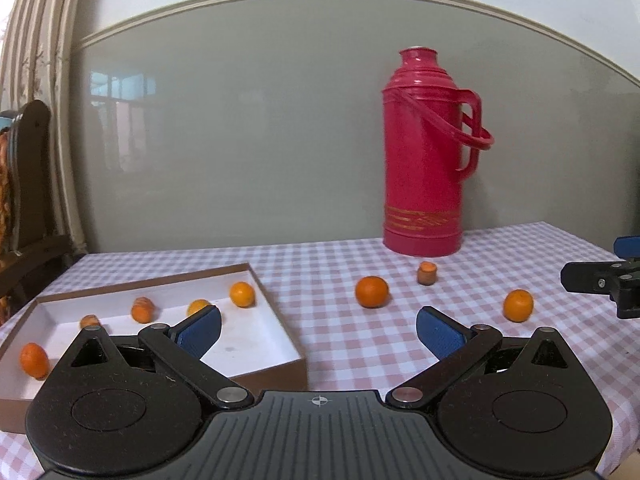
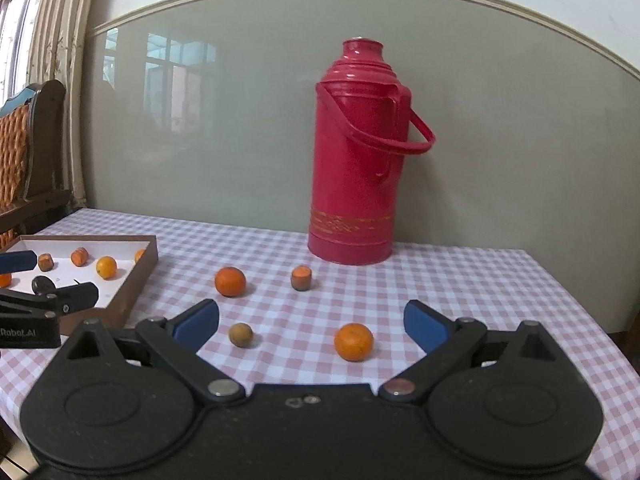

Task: Organize fruits
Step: 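Move both open tools back toward the remaining fruits on the table, then grasp the greenish-brown round fruit with the left tool while the right tool grasps an orange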

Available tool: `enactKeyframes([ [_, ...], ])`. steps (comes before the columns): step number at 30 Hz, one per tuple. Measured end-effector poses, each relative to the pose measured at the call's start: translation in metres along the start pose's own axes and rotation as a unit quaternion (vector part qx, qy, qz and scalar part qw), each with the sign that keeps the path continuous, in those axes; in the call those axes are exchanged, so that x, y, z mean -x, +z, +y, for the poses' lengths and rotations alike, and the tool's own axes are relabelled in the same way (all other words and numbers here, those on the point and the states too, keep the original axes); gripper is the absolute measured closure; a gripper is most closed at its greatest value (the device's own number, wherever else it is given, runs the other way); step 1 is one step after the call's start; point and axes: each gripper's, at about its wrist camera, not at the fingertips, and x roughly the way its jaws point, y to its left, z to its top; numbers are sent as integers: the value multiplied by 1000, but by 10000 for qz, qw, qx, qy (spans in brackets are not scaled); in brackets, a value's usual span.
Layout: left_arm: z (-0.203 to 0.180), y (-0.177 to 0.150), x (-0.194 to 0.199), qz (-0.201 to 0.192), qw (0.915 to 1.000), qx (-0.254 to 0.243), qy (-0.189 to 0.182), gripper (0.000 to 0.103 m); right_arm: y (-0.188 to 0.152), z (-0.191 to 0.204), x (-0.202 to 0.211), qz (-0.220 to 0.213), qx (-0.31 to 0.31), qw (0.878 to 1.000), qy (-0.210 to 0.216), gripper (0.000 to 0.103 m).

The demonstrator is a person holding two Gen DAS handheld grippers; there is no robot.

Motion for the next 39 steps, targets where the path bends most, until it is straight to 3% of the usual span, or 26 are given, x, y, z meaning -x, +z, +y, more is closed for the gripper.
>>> enactKeyframes([
  [4, -11, -1, -6, 39, 9999, -70, -68, 0, -4, -7, -1, 97, -48, 9999, 20, 12],
  [6, -18, -2, -11, 57, 9999, -104, -107, 0, -6, -11, -4, 201, -96, 9997, 43, 19],
  [16, -62, -4, -45, 246, 9983, -520, -86, 0, -9, -21, -32, 380, 5, 9990, -239, 22],
  [18, -67, -6, -53, 421, 9975, -555, -90, 0, -9, -25, -43, 419, 19, 9987, -287, 30],
  [19, -70, -7, -56, 482, 9972, -567, -93, 2, -10, -28, -48, 487, -21, 9984, -294, 33],
  [20, -72, -8, -57, 520, 9970, -556, -143, 11, -11, -30, -52, 543, -49, 9981, -290, 36],
  [22, -76, -9, -61, 599, 9963, -580, -226, 18, -13, -31, -58, 603, -44, 9977, -295, 36],
  [28, -85, -10, -76, 732, 9955, -514, -323, 19, -14, -30, -68, 720, -26, 9971, -257, 39],
  [33, -94, -5, -96, 900, 9941, -415, -430, 28, -14, -32, -78, 853, -5, 9960, -272, 53],
  [39, -102, -6, -109, 1087, 9921, -317, -545, 35, -12, -35, -100, 961, 20, 9950, -261, 57],
])
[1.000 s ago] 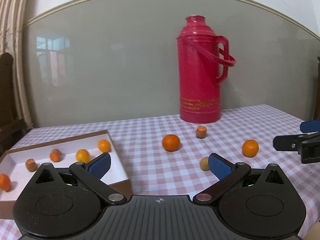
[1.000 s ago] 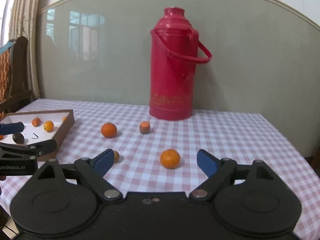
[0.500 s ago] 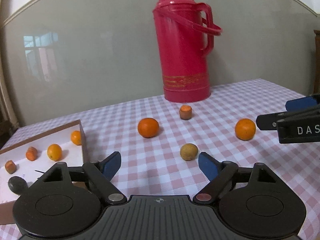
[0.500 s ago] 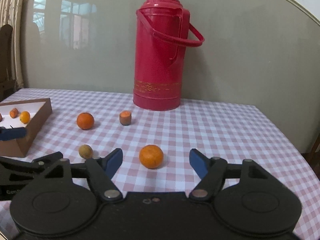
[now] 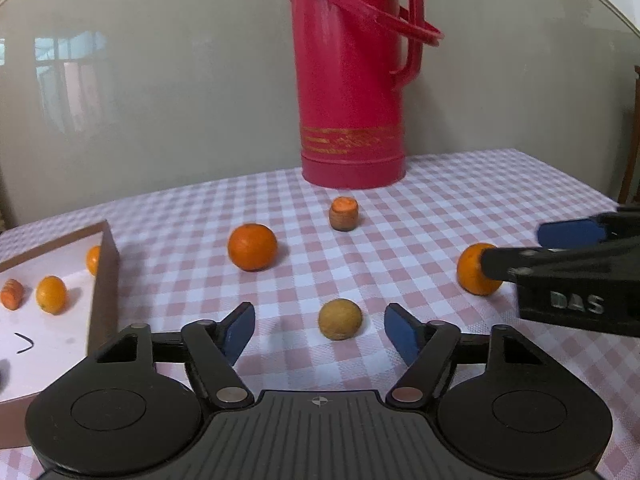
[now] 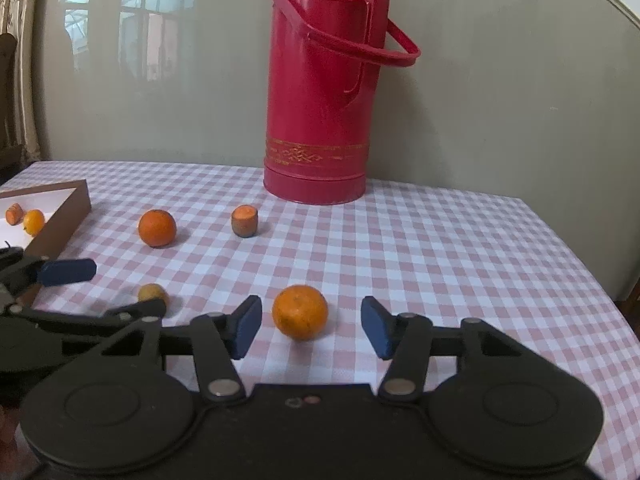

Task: Organize fruits
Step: 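Grasp the greenish-brown round fruit with the left tool while the right tool grasps an orange, then carry the greenish-brown fruit and orange in both tools toward the tray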

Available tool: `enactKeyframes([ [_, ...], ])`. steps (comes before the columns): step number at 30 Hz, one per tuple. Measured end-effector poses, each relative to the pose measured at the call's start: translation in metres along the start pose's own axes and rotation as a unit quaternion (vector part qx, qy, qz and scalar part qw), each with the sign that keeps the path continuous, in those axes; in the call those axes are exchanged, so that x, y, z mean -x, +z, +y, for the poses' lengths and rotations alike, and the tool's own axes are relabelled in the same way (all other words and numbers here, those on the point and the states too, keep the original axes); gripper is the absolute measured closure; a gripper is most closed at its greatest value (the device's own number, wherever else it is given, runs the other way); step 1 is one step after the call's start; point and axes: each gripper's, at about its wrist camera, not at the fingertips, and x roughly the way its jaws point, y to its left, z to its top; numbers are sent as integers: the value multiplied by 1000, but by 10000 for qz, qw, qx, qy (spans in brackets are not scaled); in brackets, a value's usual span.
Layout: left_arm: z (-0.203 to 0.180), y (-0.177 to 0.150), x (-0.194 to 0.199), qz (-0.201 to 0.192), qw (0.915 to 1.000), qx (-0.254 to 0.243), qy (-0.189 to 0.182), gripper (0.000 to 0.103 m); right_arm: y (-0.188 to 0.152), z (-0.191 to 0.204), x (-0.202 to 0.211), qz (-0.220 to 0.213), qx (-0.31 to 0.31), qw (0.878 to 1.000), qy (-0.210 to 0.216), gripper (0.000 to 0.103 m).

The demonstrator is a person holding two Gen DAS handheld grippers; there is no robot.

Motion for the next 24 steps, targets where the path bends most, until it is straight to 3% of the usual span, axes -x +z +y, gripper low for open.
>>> enactKeyframes([
  [5, -1, 3, -12, 153, 9998, 113, -75, 46, 3, 5, -18, 176, -1, 9998, 33, 58],
  [13, -2, 7, -23, 223, 9994, 217, -137, 54, 3, 1, -31, 375, -114, 9992, 61, 66],
  [17, -4, 8, -28, 336, 9992, 160, -150, 76, 5, 0, -34, 418, -189, 9989, 130, 70],
  [24, -5, 7, -26, 305, 9993, 160, -158, 76, 6, 0, -34, 429, -224, 9987, 135, 76],
])
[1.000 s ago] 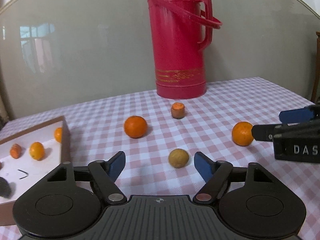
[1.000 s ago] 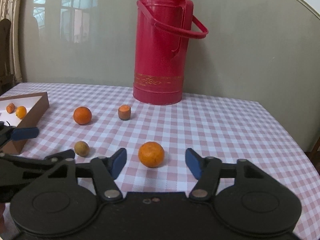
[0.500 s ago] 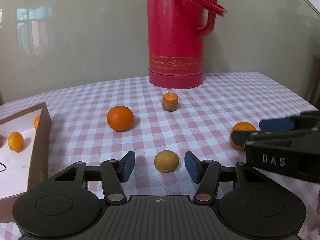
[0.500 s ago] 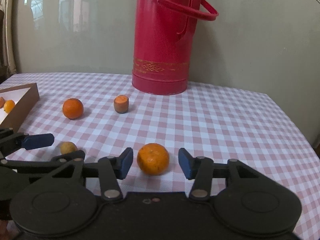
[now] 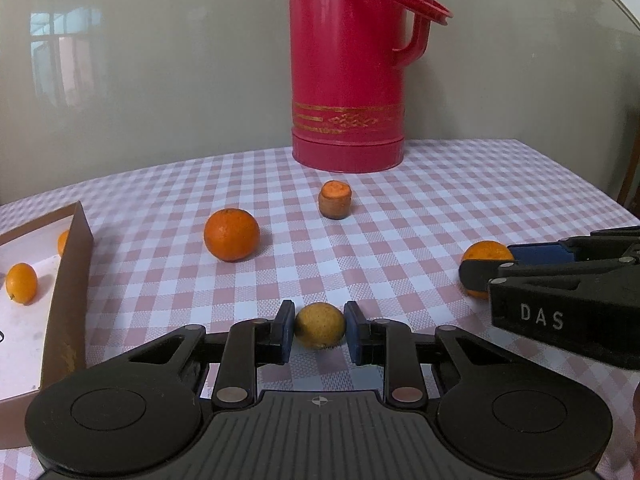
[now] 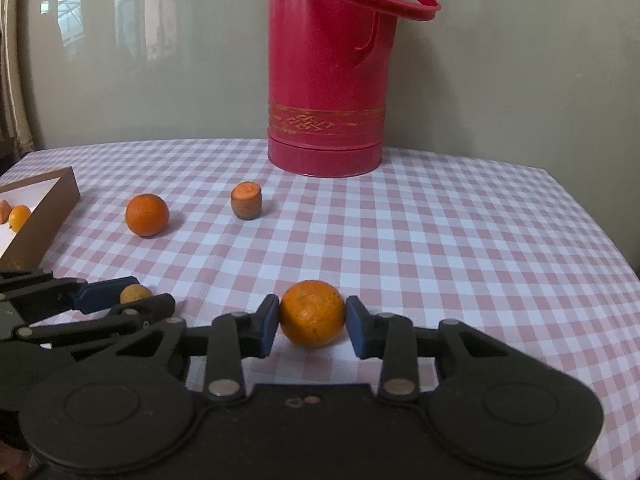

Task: Organize fruits
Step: 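Carry the greenish-brown fruit and orange in both tools toward the tray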

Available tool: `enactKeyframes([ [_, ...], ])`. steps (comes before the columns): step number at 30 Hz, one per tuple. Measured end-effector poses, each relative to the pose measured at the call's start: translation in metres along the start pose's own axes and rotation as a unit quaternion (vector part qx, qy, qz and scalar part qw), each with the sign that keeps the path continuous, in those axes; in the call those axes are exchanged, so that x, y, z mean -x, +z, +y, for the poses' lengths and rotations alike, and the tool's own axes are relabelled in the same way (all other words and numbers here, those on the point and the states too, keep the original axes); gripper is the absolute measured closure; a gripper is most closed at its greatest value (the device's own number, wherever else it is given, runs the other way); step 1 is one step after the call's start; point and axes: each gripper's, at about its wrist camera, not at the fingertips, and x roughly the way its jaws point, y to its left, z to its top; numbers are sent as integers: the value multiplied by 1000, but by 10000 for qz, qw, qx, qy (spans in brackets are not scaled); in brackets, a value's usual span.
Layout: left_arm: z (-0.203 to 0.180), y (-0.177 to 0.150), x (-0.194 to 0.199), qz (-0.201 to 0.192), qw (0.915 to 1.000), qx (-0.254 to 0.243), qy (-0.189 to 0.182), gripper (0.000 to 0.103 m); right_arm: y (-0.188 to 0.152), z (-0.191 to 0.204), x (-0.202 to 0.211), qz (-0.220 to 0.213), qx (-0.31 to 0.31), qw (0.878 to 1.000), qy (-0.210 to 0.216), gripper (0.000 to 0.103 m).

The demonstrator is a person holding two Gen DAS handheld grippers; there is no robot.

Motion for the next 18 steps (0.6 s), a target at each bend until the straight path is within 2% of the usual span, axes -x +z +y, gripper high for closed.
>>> enactKeyframes([
  [9, 14, 2, 23, -167, 9998, 42, 56, 76, 4, -9, 24, -261, -196, 9994, -60, 76],
  [18, 44, 3, 70, -504, 9985, -7, 197, 76, 5, -1, 64, -594, -206, 9980, -28, 76],
])
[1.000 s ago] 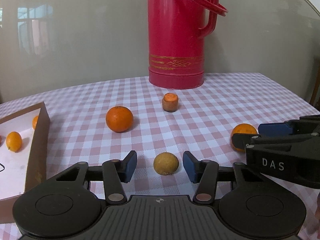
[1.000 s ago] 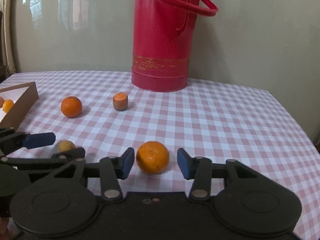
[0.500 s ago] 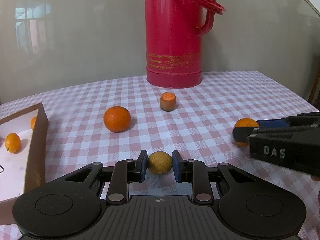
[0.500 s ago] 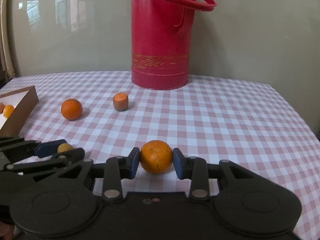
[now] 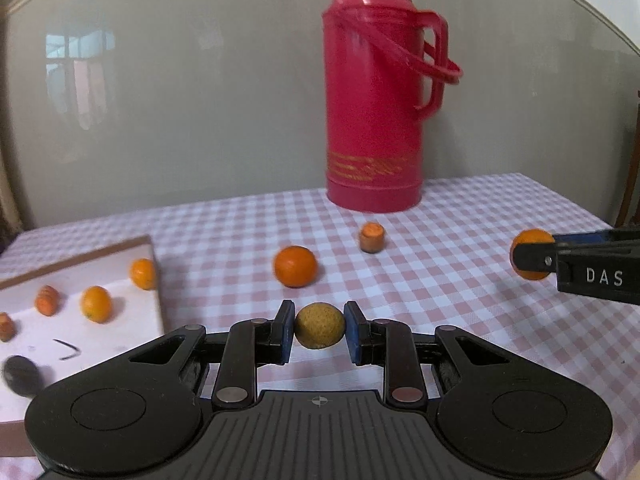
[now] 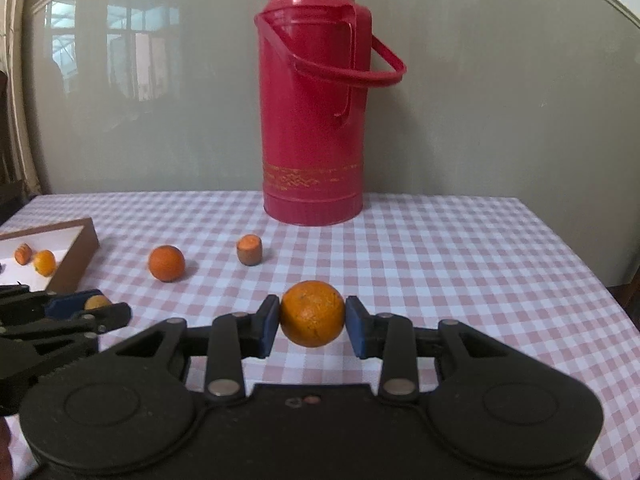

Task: Organize fruits
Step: 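Carry the greenish-brown fruit and orange in both tools toward the tray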

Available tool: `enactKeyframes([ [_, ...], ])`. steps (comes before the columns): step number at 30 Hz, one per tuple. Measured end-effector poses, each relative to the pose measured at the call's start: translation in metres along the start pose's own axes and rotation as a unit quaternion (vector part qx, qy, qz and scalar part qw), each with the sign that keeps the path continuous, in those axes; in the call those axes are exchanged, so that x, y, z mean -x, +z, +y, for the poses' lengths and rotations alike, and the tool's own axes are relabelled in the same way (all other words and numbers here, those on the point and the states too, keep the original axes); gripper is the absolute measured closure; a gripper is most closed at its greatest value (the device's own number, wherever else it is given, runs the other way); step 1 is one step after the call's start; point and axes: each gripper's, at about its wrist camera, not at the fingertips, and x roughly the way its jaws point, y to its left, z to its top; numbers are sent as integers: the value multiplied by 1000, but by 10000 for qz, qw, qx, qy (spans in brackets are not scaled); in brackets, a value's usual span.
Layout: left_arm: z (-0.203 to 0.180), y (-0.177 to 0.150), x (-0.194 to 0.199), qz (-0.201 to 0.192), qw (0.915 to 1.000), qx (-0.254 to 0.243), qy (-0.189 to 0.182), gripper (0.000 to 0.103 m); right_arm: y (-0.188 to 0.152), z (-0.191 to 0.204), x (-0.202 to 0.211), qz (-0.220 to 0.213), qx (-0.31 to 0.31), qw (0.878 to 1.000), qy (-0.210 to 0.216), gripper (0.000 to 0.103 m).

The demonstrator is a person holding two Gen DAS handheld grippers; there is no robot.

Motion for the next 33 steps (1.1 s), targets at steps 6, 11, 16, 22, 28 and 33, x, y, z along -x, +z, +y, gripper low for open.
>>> enactKeyframes([
  [6, 33, -8, 30, -127, 9997, 95, 192, 76, -7, 17, 26, -84, 115, 9998, 138, 76],
  [11, 57, -26, 60, -161, 9990, 161, 376, 76, -13, 36, 47, -179, 247, 9990, 318, 76],
  [16, 82, -36, 86, -301, 9974, 299, 590, 76, -13, 58, 56, -228, 389, 9974, 560, 76],
  [22, 108, -45, 106, -431, 9942, 340, 925, 76, -11, 90, 59, -323, 696, 9928, 918, 76],
  [28, 129, -50, 114, -456, 9916, 443, 1129, 76, -8, 116, 57, -344, 949, 9870, 1255, 76],
  [33, 139, -52, 119, -493, 9897, 477, 1259, 76, -8, 132, 59, -367, 1147, 9797, 1605, 76],
])
